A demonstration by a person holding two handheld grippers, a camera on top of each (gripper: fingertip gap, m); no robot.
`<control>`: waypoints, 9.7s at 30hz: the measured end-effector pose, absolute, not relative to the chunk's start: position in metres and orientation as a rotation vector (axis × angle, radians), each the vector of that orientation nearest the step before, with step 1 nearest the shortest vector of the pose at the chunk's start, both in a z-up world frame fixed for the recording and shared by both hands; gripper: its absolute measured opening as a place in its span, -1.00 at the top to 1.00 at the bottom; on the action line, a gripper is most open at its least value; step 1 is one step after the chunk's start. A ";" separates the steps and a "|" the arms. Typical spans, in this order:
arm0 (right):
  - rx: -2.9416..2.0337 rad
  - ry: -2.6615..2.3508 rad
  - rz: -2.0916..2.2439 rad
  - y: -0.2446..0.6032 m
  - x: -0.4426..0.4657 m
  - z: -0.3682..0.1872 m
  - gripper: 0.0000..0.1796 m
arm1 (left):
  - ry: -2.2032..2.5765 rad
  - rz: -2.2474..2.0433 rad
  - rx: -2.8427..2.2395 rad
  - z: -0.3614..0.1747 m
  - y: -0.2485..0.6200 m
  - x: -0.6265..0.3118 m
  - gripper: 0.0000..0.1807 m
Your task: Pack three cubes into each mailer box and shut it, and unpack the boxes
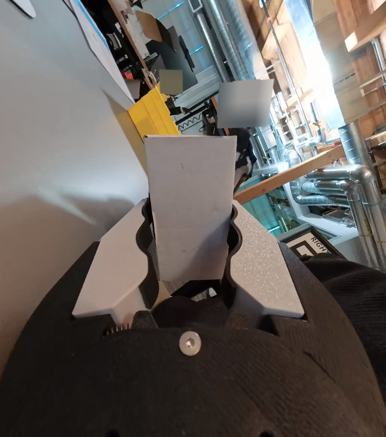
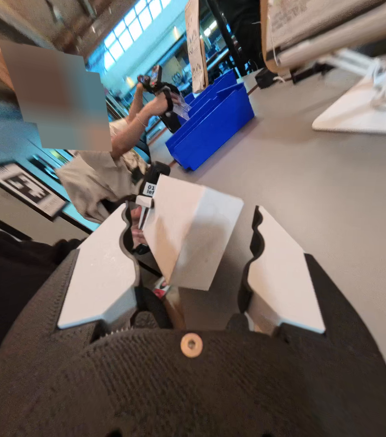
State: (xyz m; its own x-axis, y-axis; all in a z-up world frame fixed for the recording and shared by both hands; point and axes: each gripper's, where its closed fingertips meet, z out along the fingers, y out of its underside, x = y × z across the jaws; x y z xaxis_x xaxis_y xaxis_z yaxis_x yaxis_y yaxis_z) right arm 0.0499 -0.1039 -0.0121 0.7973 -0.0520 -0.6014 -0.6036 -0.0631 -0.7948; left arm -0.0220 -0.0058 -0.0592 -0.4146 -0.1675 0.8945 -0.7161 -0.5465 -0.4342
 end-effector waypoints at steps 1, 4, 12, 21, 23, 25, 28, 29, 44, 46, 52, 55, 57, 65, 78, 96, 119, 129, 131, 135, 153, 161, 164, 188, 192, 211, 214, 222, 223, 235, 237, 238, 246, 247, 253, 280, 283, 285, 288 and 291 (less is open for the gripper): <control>-1.558 0.579 0.536 -0.106 0.049 -0.023 -0.15 | -1.230 2.027 1.425 -0.059 -0.006 -0.021 0.32; -1.544 0.645 0.614 -0.103 0.037 -0.053 -0.16 | -1.247 2.019 1.433 -0.064 -0.008 -0.019 0.32; -1.576 0.602 0.780 -0.087 0.005 -0.060 0.25 | -1.331 2.022 1.288 -0.053 -0.034 -0.027 0.32; -1.451 0.625 0.588 -0.144 0.049 0.002 0.26 | -1.321 2.123 1.321 -0.043 -0.023 -0.027 0.23; -1.424 0.691 0.481 -0.194 0.080 0.029 0.26 | -1.335 2.105 1.326 -0.046 -0.023 -0.030 0.26; -1.428 0.789 0.365 -0.254 0.114 0.053 0.26 | -1.338 2.075 1.310 -0.049 -0.028 -0.033 0.28; -1.451 0.959 0.216 -0.350 0.167 0.072 0.26 | -1.334 2.030 1.270 -0.052 -0.036 -0.037 0.32; -1.458 1.022 0.182 -0.380 0.184 0.073 0.27 | -1.332 2.018 1.262 -0.054 -0.038 -0.037 0.33; -1.625 1.359 0.538 -0.444 0.277 -0.043 0.26 | -1.463 1.970 1.251 -0.068 -0.060 -0.025 0.42; -1.640 1.369 0.492 -0.445 0.284 -0.047 0.24 | -1.484 1.955 1.247 -0.070 -0.064 -0.025 0.42; -1.855 1.431 0.197 -0.466 0.284 -0.059 0.10 | -1.540 1.934 1.240 -0.075 -0.068 -0.026 0.42; -1.940 1.441 0.046 -0.477 0.279 -0.055 0.10 | -1.550 1.932 1.243 -0.075 -0.067 -0.025 0.42; -1.910 1.443 -0.007 -0.480 0.277 -0.044 0.06 | -1.532 1.932 1.237 -0.074 -0.068 -0.026 0.42; -1.548 1.254 -0.495 -0.481 0.236 0.032 0.14 | -1.553 1.964 1.205 -0.066 -0.071 -0.032 0.42; -1.409 1.397 -1.031 -0.516 0.150 -0.042 0.25 | -1.932 1.834 1.206 -0.096 -0.079 -0.038 0.32; -1.332 1.614 -1.125 -0.544 0.147 -0.071 0.41 | -2.346 2.026 1.662 -0.078 0.018 0.064 0.43; -1.125 1.651 -0.733 -0.587 0.209 -0.096 0.32 | -2.627 1.776 1.717 -0.108 0.046 0.040 0.49; -1.444 1.643 -0.527 -0.542 0.210 -0.136 0.92 | -2.446 1.907 1.833 -0.094 0.060 0.040 0.49; -1.437 1.625 -0.534 -0.534 0.208 -0.127 0.95 | -2.436 1.917 1.829 -0.092 0.059 0.042 0.48; -1.427 1.561 -0.427 -0.508 0.204 -0.120 0.97 | -2.460 1.914 1.823 -0.092 0.057 0.044 0.48; -1.648 1.270 -0.272 -0.358 0.190 -0.090 0.97 | -1.848 1.517 3.543 -0.062 0.330 -0.002 -0.08; -1.761 1.145 -0.202 -0.285 0.169 -0.094 0.97 | -2.069 1.219 3.429 -0.100 0.367 0.018 0.26; -1.797 1.119 -0.171 -0.254 0.161 -0.102 0.98 | -2.044 1.189 3.487 -0.098 0.382 0.016 0.38; -1.776 0.950 -0.116 0.033 0.118 -0.118 0.96 | -2.312 1.434 3.407 0.028 0.387 -0.040 0.98; -1.748 0.955 -0.074 0.110 0.115 -0.117 0.92 | -2.233 1.548 3.543 0.075 0.399 -0.075 0.99; -1.856 0.937 -0.229 0.342 0.039 -0.115 0.59 | -2.292 1.628 3.464 0.103 0.392 -0.088 0.99; -1.887 0.865 -0.273 0.344 0.032 -0.111 0.54 | -2.320 1.668 3.422 0.105 0.385 -0.082 0.98; -1.871 0.783 -0.328 0.331 0.017 -0.104 0.44 | -2.376 1.673 3.400 0.108 0.375 -0.074 0.98; -1.873 0.775 -0.325 0.330 0.016 -0.104 0.45 | -2.377 1.674 3.395 0.108 0.375 -0.073 0.98; -1.780 0.684 0.087 0.304 0.015 -0.082 -0.07 | -2.374 1.678 3.370 0.101 0.375 -0.068 0.99; -1.742 0.635 0.052 0.298 0.020 -0.062 -0.05 | -2.377 1.687 3.362 0.102 0.374 -0.067 0.99; -1.747 0.585 0.000 0.294 0.020 -0.053 -0.11 | -2.377 1.695 3.358 0.102 0.374 -0.067 0.99; -1.760 0.221 -0.503 0.242 0.013 -0.039 -0.01 | -2.379 1.724 3.344 0.103 0.371 -0.065 0.99; -1.784 0.209 -0.502 0.235 0.010 -0.053 0.05 | -2.371 1.734 3.342 0.103 0.370 -0.064 0.99; -1.956 0.214 -0.260 0.235 -0.023 -0.101 0.29 | -2.424 1.726 3.301 0.104 0.361 -0.058 0.99; -1.902 0.007 -0.192 0.137 0.008 -0.045 0.38 | -2.792 1.892 2.795 0.105 0.279 -0.005 0.99; -1.937 0.012 -0.281 0.052 0.024 -0.046 0.37 | -2.904 1.931 2.614 0.104 0.239 0.008 0.99; -1.941 -0.012 -0.177 0.000 0.018 -0.040 0.42 | -2.992 1.939 2.471 0.099 0.209 0.015 0.99; -1.861 0.014 0.069 -0.068 0.008 -0.021 0.28 | -2.999 1.993 2.331 0.088 0.163 0.021 0.99; -1.792 0.138 0.055 -0.120 0.026 -0.024 0.33 | -3.033 1.947 2.254 0.071 0.120 0.017 0.99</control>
